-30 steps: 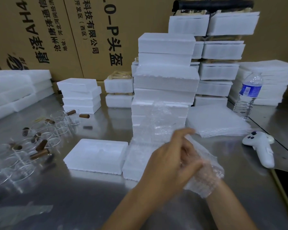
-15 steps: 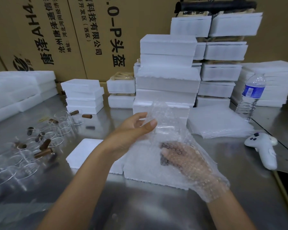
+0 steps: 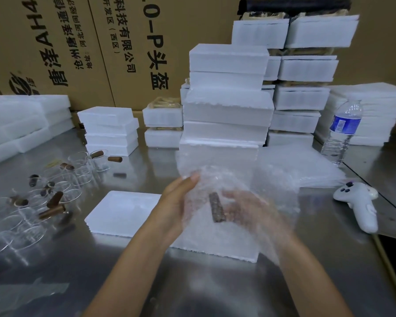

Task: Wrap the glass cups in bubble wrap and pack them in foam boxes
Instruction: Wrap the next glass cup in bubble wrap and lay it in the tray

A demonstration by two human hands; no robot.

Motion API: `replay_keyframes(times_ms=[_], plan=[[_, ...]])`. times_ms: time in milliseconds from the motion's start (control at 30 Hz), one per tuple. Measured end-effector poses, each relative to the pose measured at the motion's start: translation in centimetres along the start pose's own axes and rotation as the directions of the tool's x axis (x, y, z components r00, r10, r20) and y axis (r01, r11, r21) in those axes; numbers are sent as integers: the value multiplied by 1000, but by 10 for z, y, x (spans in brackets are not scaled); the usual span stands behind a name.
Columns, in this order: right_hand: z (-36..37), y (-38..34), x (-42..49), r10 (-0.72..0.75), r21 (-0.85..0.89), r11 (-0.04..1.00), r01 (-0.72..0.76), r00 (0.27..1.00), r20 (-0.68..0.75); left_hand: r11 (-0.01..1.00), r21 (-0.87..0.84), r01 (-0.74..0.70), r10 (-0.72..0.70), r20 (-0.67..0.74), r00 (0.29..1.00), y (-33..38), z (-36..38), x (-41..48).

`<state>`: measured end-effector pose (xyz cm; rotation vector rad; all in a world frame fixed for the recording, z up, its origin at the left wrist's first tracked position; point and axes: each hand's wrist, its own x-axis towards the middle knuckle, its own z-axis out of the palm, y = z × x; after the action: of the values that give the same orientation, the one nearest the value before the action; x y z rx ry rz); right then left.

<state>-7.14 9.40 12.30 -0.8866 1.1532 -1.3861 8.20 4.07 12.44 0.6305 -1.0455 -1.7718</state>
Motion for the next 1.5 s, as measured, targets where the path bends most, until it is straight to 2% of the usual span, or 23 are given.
replay_keyframes(times_ms=[67, 100, 167, 200, 233, 267, 300, 367, 433, 500, 600, 667, 767, 900, 1000, 1067, 1200, 1300, 1500], plan=[[-8, -2, 1, -140, 103, 982, 159, 976, -168, 971, -235, -37, 37, -1, 999, -3, -9, -3], [-14, -2, 3, -232, 76, 961, 266, 925, -300, 943, -326, -65, 61, -23, 998, -5, -15, -3], [-20, -1, 5, -401, -13, 888, 460, 759, -513, 898, -414, -152, 138, -63, 988, -9, -21, -2], [-21, 2, 5, -436, -34, 861, 508, 701, -564, 878, -442, -184, 171, -69, 983, -10, -22, -1], [-17, 4, 5, -442, -57, 859, 508, 681, -584, 859, -470, -202, 193, -67, 979, -11, -22, -1], [-12, 7, 6, -435, -58, 871, 488, 711, -552, 844, -495, -206, 201, -65, 977, -11, -21, 0], [-6, 11, 5, -421, -49, 889, 455, 773, -474, 831, -516, -206, 202, -65, 977, -11, -21, 1], [4, 19, 6, -377, -33, 924, 381, 893, -244, 812, -550, -194, 202, -46, 978, -12, -21, 2], [11, 25, 5, -360, -148, 924, 352, 932, -32, 811, -557, -178, 212, -5, 977, -15, -18, 1], [13, 29, 2, -365, -209, 905, 372, 928, 73, 836, -525, -157, 214, 49, 976, -21, -13, -1], [11, 28, 1, -437, -93, 896, 435, 900, -3, 873, -468, -134, 203, 99, 974, -27, -7, -5], [8, 23, 2, -470, -22, 882, 470, 879, -84, 881, -453, -138, 185, 62, 981, -29, -6, -5], [4, 20, 5, -493, -13, 868, 497, 856, -157, 907, -389, -160, 187, 32, 982, -31, -7, -6], [0, 21, 8, -456, 37, 875, 482, 849, -268, 958, -195, -209, 222, 50, 974, -35, -8, -8], [-3, 21, 8, -435, 68, 881, 468, 859, -269, 970, -19, -243, 243, 3, 970, -38, -9, -7], [-5, 19, 7, -454, 53, 874, 484, 849, -269, 965, 53, -255, 257, -23, 966, -39, -10, -7], [-5, 17, 6, -503, 15, 845, 535, 803, -319, 954, 42, -297, 299, -57, 952, -38, -17, -6], [-3, 19, 6, -526, -37, 835, 549, 778, -343, 940, 117, -322, 333, -94, 938, -38, -18, -6], [-4, 19, 6, -533, -84, 837, 541, 769, -354, 907, 288, -308, 339, -64, 938, -36, -22, -8]])
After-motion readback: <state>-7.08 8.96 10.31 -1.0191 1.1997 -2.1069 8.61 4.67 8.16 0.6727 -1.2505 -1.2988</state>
